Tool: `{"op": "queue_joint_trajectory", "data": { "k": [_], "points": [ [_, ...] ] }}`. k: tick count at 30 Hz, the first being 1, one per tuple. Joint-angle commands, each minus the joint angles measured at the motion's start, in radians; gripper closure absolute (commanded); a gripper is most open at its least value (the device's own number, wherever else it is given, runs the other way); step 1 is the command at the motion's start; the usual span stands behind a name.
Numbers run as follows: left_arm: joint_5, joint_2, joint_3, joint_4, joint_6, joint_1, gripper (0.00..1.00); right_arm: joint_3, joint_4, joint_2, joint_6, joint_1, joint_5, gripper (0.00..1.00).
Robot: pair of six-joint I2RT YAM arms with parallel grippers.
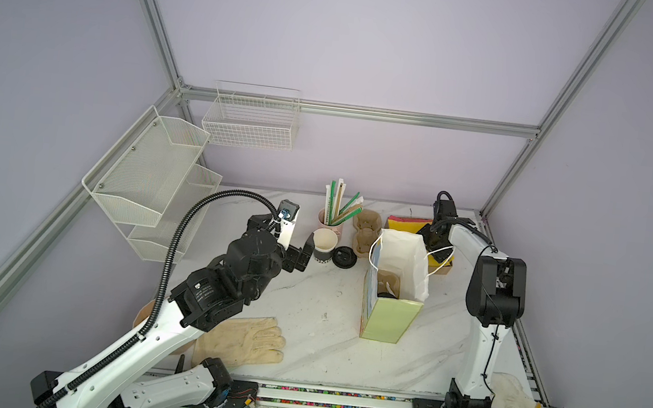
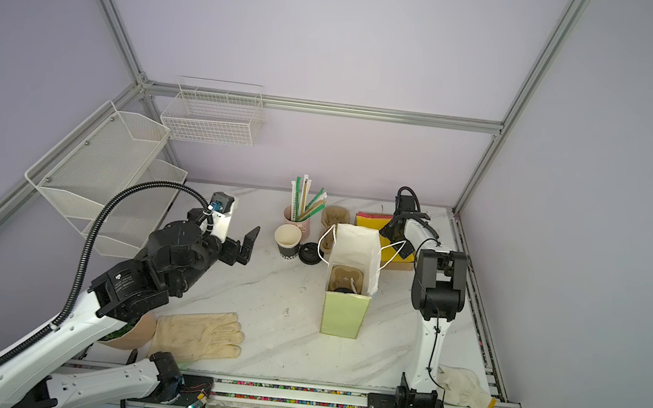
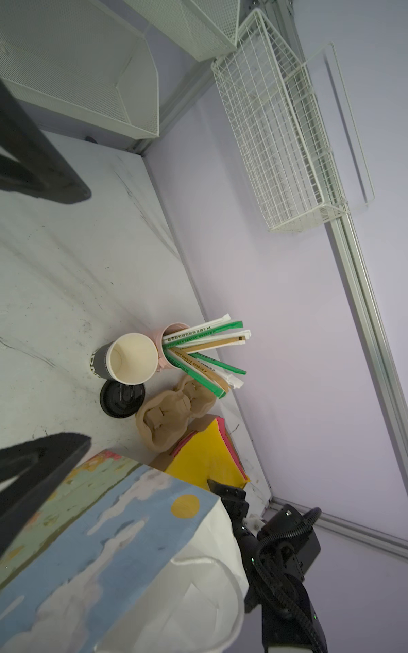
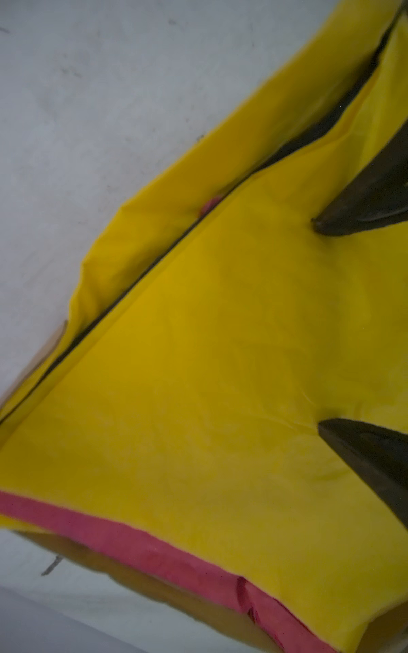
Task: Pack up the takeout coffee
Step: 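Pinch the top yellow napkin in the box with the right gripper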
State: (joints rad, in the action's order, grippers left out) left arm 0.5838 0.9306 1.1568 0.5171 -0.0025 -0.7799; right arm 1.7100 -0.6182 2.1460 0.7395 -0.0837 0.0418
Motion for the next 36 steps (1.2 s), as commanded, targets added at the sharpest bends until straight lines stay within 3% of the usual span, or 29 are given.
{"op": "queue_joint_trajectory", "data": {
  "k": [1, 9, 16, 23, 36],
  "points": [
    [0.111, -0.04, -0.119, -0.08, 0.031, 0.007, 0.0, 0.029, -0.009, 0.044, -0.009, -0.014, 0.009, 0.24],
    [0.145, -0.084, -0.252, -0.115, 0.007, 0.007, 0.0, -0.014, 0.049, 0.024, -0.028, -0.014, -0.036, 0.55],
    [0.135, -0.064, -0.268, -0.115, -0.002, 0.009, 0.0, -0.041, 0.077, 0.01, -0.037, -0.014, -0.077, 0.71],
    [0.133, -0.055, -0.276, -0.118, -0.002, 0.008, 0.0, -0.065, 0.086, -0.038, -0.037, -0.014, -0.068, 0.76],
    [0.119, -0.041, -0.278, -0.112, 0.0, 0.009, 0.0, -0.071, 0.101, -0.056, -0.028, -0.015, -0.09, 0.73]
  ]
}}
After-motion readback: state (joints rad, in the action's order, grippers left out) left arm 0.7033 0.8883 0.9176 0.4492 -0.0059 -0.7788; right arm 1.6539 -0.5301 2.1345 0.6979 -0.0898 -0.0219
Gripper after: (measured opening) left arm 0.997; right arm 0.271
